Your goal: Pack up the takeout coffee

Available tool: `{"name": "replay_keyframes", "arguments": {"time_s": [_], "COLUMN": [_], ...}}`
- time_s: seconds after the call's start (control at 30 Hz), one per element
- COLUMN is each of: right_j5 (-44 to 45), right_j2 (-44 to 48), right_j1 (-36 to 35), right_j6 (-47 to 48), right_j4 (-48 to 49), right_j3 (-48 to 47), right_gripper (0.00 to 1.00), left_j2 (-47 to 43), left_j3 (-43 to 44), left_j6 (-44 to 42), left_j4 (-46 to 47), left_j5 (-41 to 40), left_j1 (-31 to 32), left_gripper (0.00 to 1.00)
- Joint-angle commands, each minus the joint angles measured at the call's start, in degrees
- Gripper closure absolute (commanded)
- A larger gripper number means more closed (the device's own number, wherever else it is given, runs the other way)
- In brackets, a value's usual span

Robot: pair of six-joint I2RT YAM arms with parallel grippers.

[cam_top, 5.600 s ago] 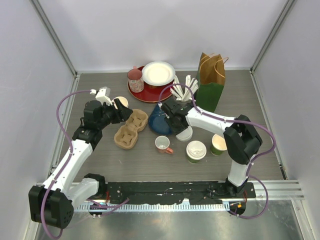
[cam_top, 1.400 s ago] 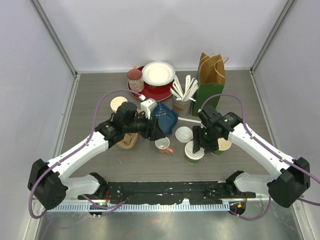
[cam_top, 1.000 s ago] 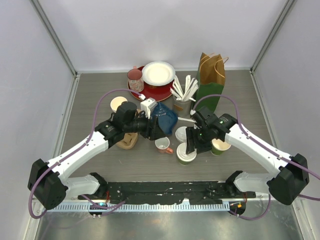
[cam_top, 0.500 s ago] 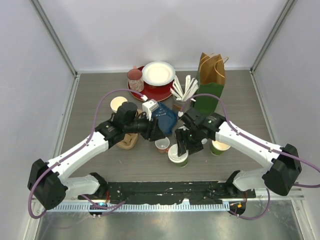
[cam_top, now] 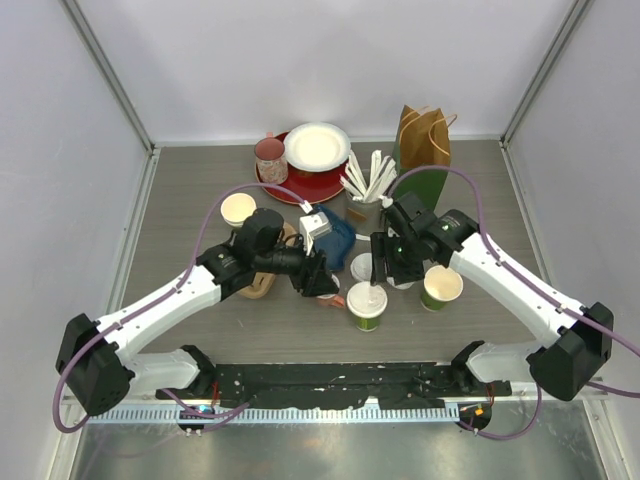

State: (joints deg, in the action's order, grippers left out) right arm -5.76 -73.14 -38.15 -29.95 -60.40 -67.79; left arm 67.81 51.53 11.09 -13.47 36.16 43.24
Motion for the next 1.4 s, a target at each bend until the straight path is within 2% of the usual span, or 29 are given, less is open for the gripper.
{"name": "replay_keyframes", "arguments": {"time_s": [0.0, 0.13, 0.23, 0.53, 0.73, 1.17, 1.37], "right_j5": [9.59, 12.88, 13.23, 14.82, 13.23, 11.74, 11.82], "right_j2": [0.72, -1.82, -4.11, -10.78, -11.05, -10.97, -12.28], "right_j1": [3.51, 8.52, 9.41, 9.41, 9.32, 8.71, 8.10], "right_j6": [4.20, 7.62, 10.26, 14.22, 14.05, 14.22, 14.92], "right_j4": [1.16, 6.25, 11.69, 19.17, 24.97, 31.66, 33.07], "right_j3": [-3.05, -2.35, -0.16, 3.62, 8.98, 15.93, 15.94], "right_gripper": [0.39, 0.42, 0.42, 0.42, 0.41, 0.55, 0.56], "left_j2": [0.65, 0.74, 0.31, -0.49, 0.57, 1.89, 1.89], "left_j3": [2.00, 2.17, 2.17, 1.47, 2.08, 2.97, 3.23], "left_j6": [-0.37, -0.19, -0.54, -0.98, -1.07, -0.90, -0.90], "left_j4": [3.54, 3.81, 3.46, 2.84, 2.49, 2.22, 2.14], "left_j5": [2.07, 2.07, 1.98, 1.46, 1.37, 2.25, 2.60], "left_j1": [0.79, 0.96, 0.88, 0.97, 0.97, 0.96, 0.97], "left_gripper": [0.46, 0.46, 0.46, 0.47, 0.47, 0.47, 0.47]}}
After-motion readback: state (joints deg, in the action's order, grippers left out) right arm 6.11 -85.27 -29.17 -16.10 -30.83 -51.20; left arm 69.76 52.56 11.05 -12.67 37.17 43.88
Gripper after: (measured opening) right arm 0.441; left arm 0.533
